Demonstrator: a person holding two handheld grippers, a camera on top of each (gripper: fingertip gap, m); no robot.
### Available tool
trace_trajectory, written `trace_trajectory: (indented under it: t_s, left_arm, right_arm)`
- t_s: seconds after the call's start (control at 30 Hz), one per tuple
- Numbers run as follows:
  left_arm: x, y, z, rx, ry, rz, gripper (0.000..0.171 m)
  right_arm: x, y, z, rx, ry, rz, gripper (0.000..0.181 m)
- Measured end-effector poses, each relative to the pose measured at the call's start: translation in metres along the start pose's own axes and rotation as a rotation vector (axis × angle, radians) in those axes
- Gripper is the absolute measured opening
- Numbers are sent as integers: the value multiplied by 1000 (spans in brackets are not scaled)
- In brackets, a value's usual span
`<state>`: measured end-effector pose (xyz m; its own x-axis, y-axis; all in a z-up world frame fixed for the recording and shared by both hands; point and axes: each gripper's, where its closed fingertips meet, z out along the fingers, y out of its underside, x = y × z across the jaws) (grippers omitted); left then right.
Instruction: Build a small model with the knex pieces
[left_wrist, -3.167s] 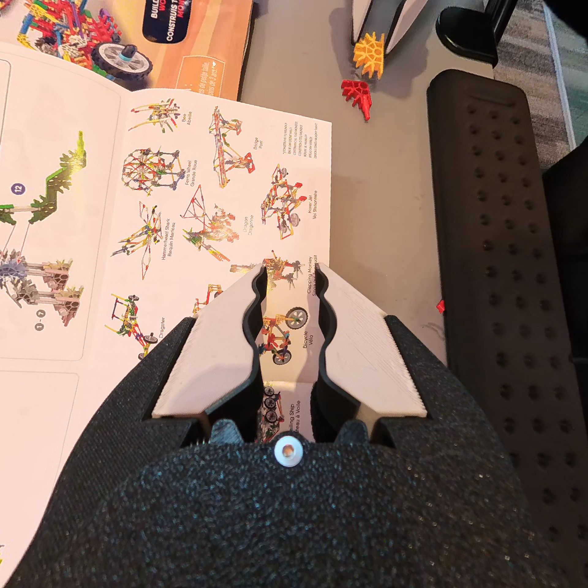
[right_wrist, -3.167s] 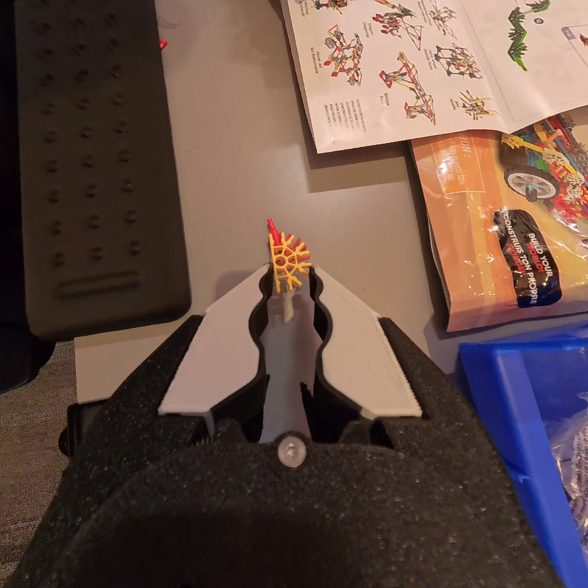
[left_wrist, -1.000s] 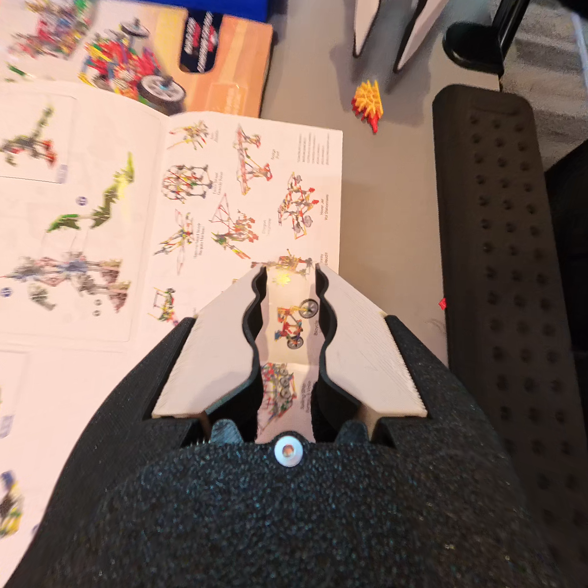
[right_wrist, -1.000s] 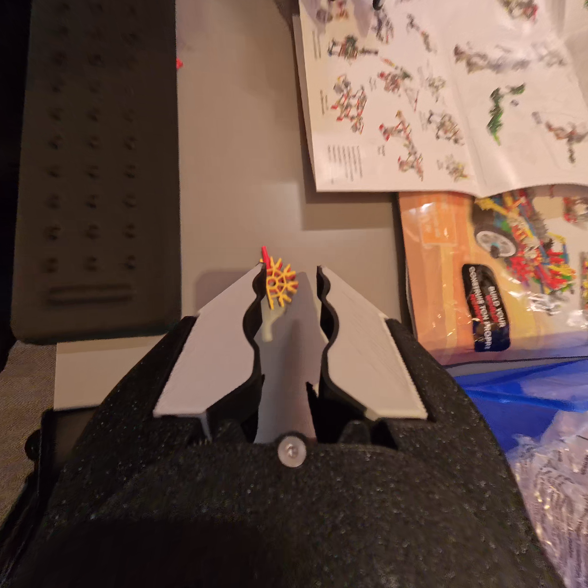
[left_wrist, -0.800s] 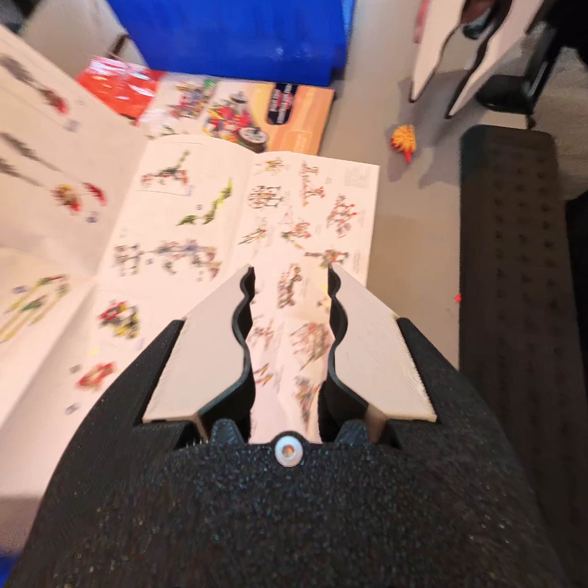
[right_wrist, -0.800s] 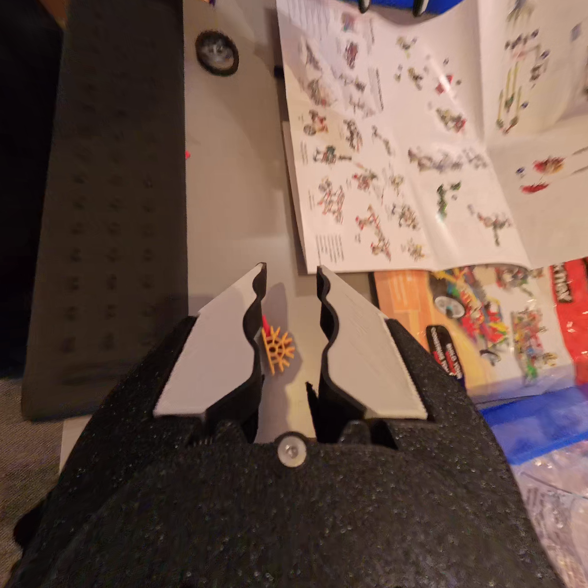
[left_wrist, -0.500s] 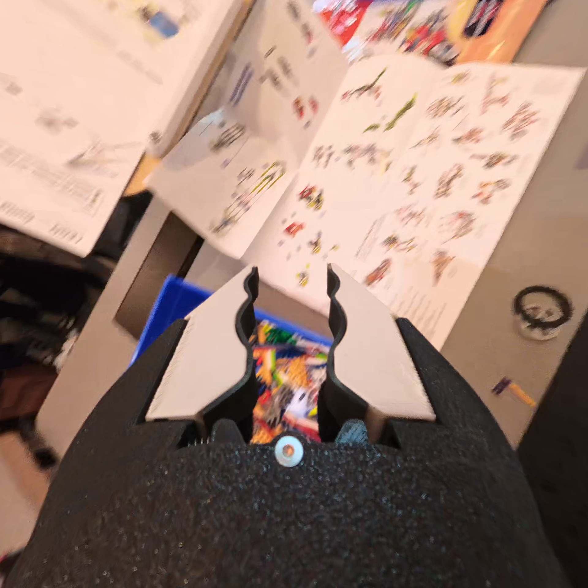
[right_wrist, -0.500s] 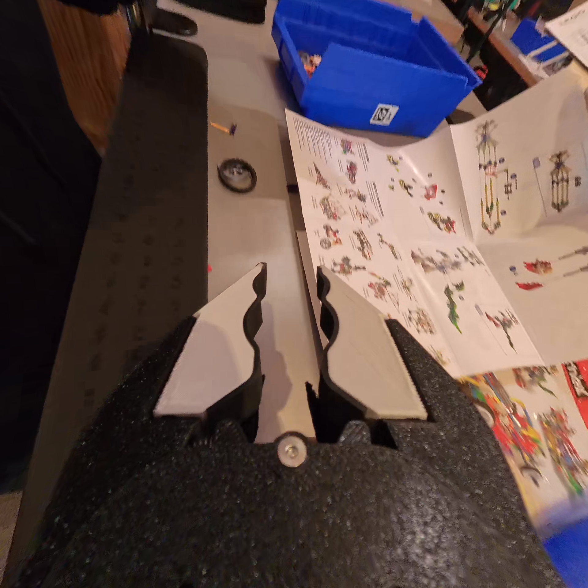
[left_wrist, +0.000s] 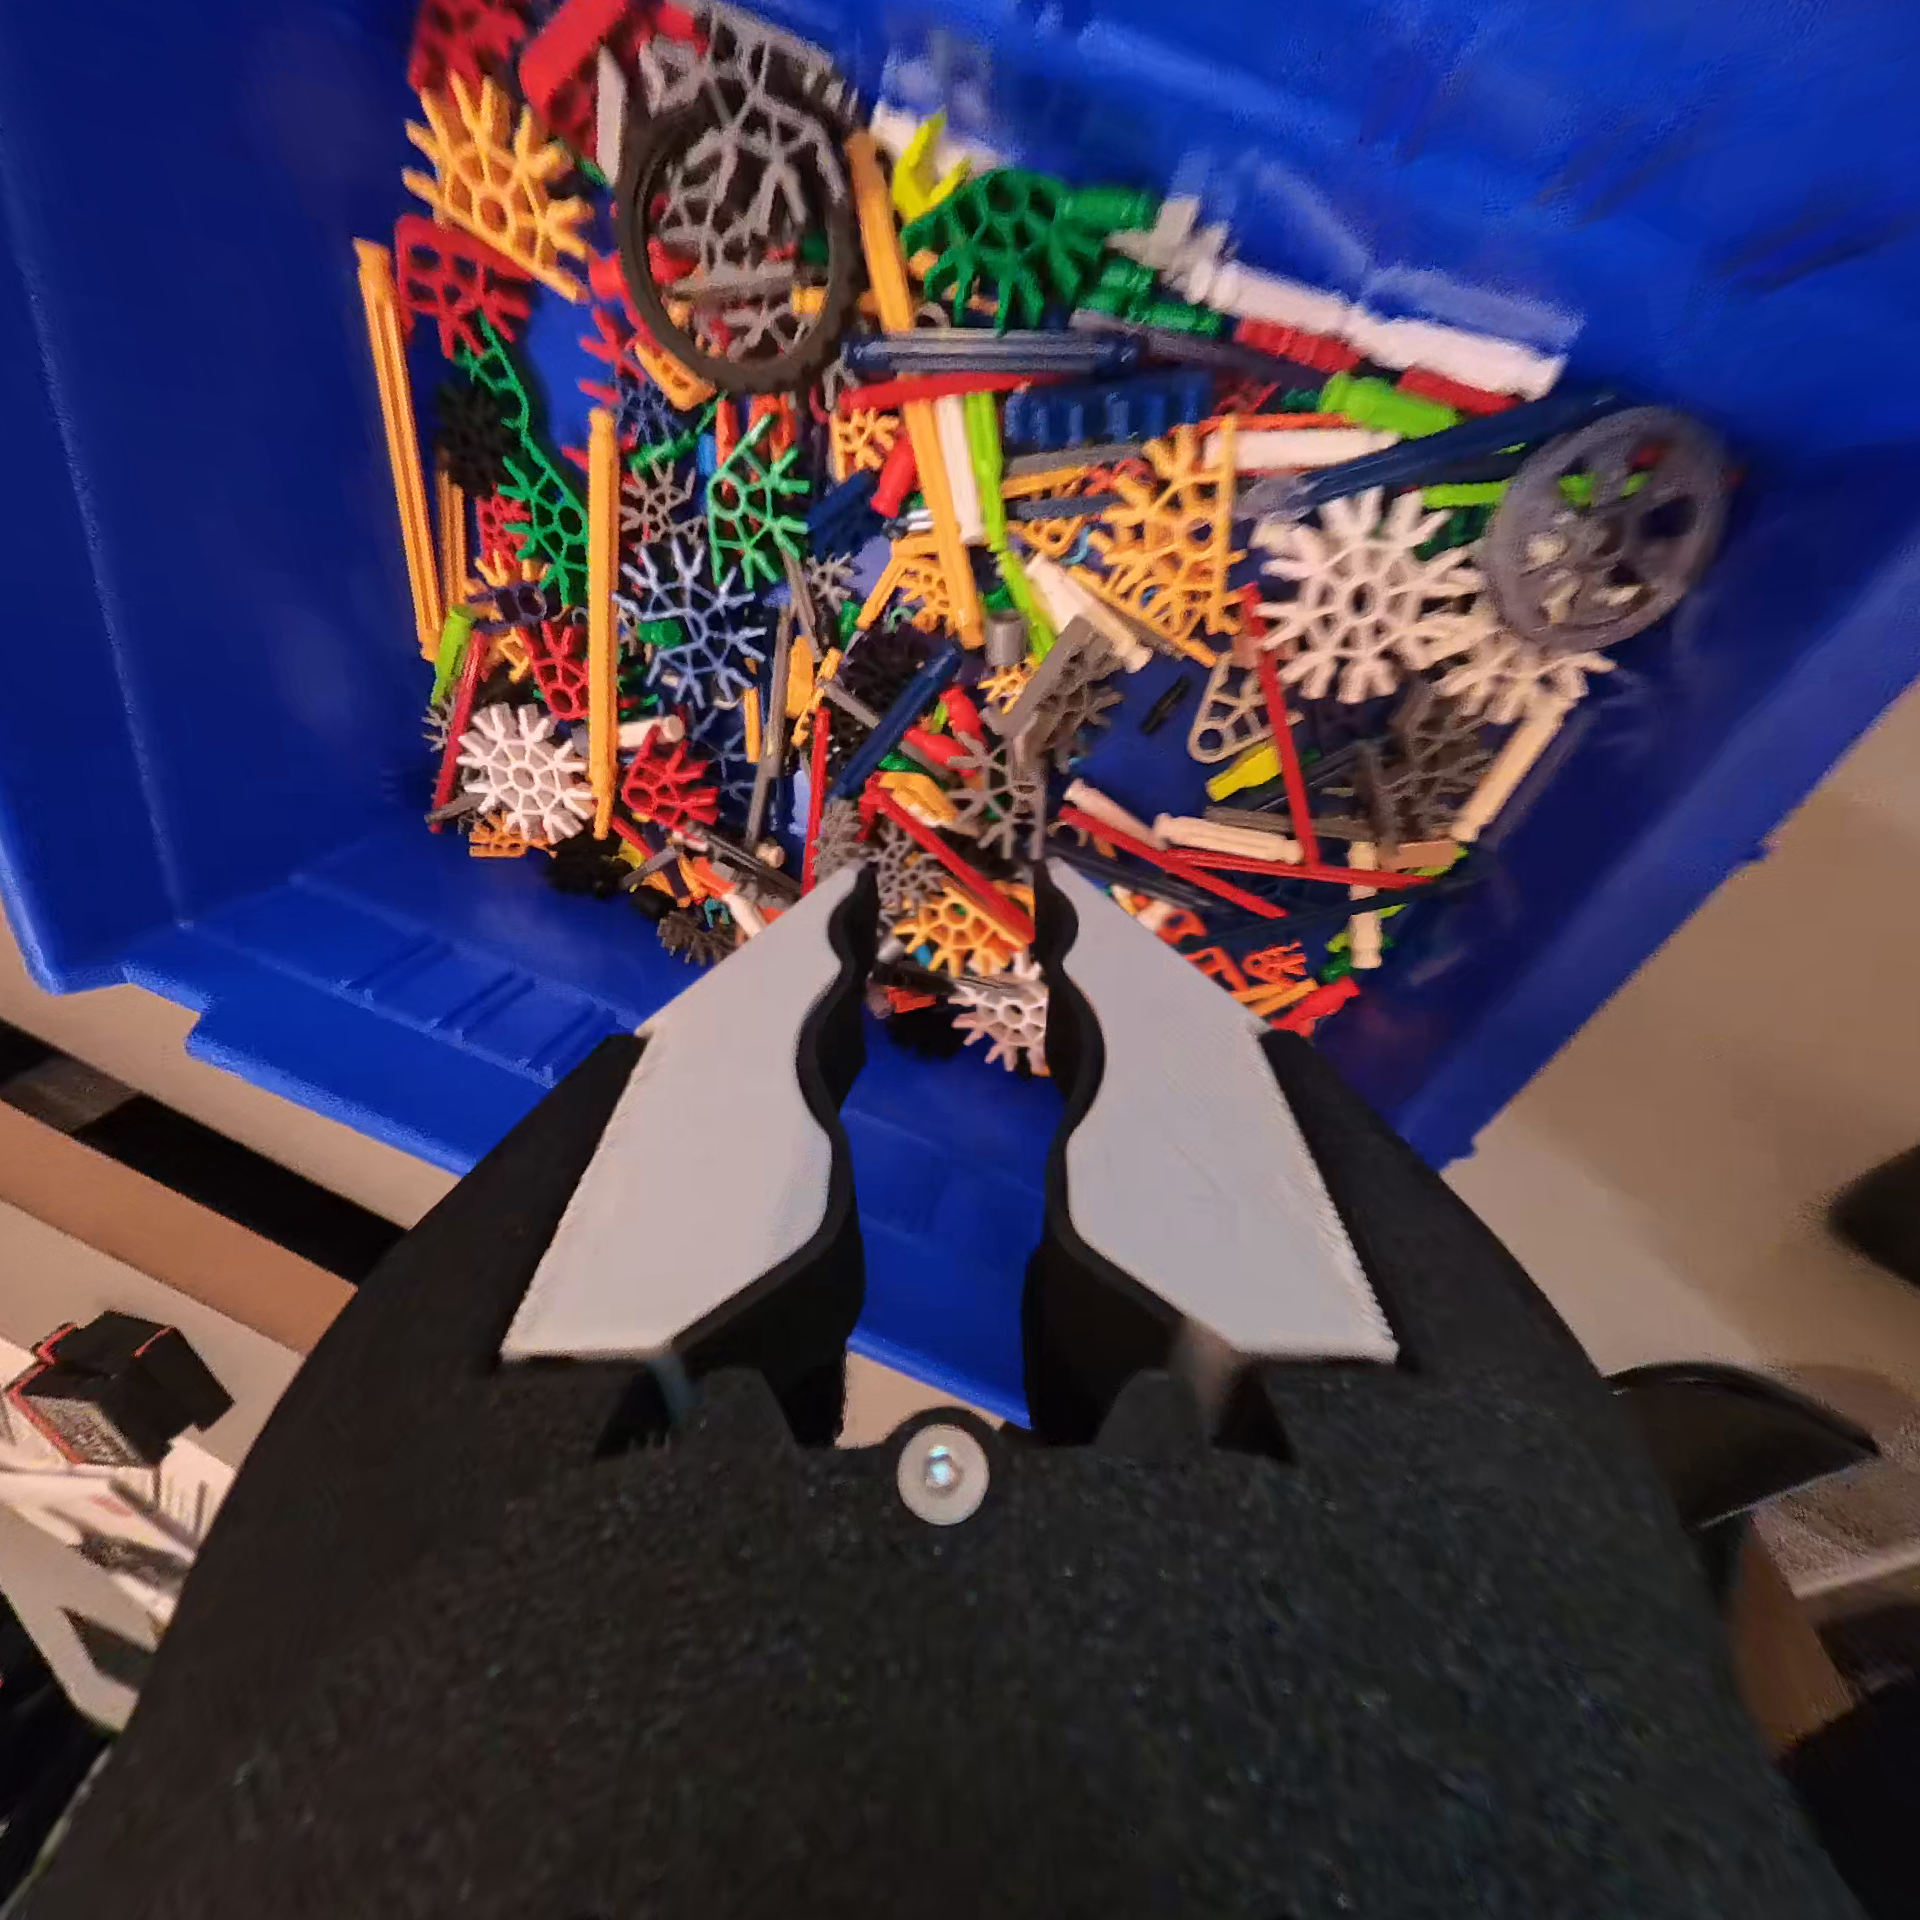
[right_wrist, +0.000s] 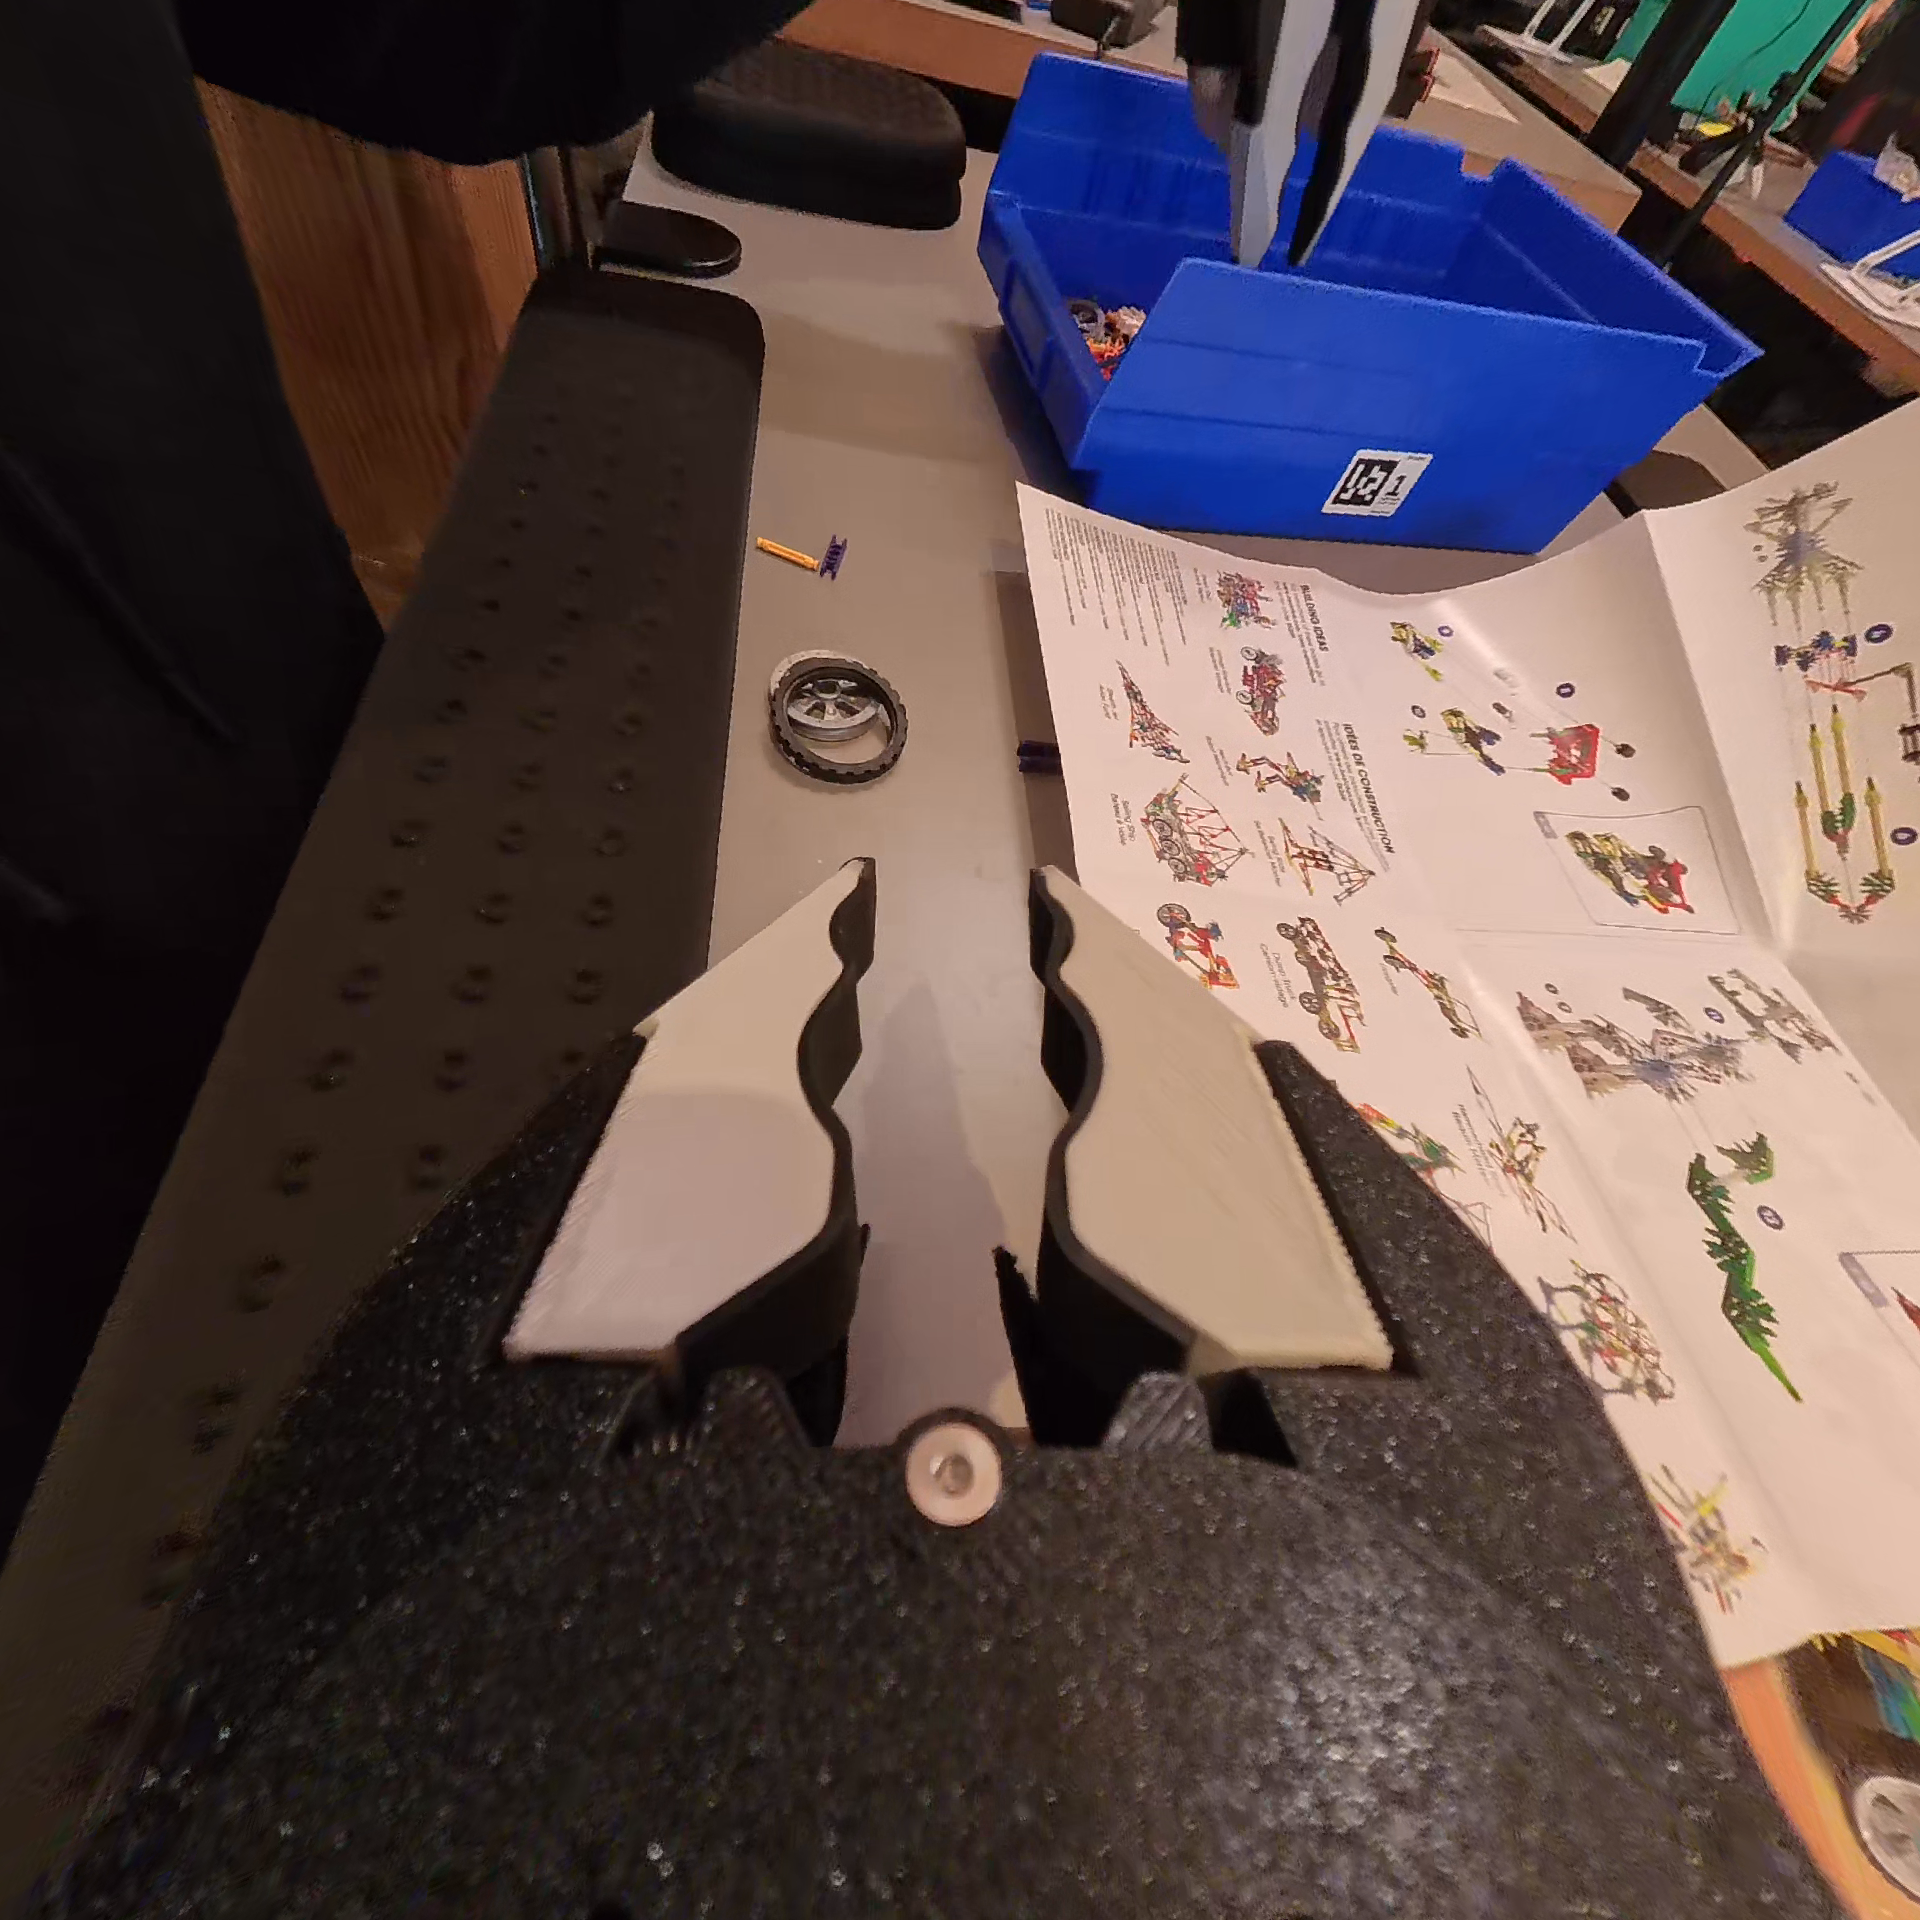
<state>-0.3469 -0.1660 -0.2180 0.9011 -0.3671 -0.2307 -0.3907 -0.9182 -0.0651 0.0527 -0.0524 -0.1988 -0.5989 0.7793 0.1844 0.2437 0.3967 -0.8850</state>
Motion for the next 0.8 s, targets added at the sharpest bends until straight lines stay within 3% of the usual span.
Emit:
trace_trajectory:
  t_s: [0.23,0.37,0.47,0.57,0.8]
  left_arm:
    - [-25,19,11,-94,1,-1,29]
    - [0,21,11,-96,167,12,29]
    - [19,35,18,-184,236,67,29]
    - [1,49,23,-258,139,82,30]
    - [-60,19,12,-111,-57,63,47]
  right_arm:
    - [3,6,3,21,-19,29,29]
    - [9,12,2,12,-9,35,29]
    - [10,12,0,23,-8,44,29]
    - [11,12,0,30,-10,48,28]
    - [11,16,4,15,-13,53,28]
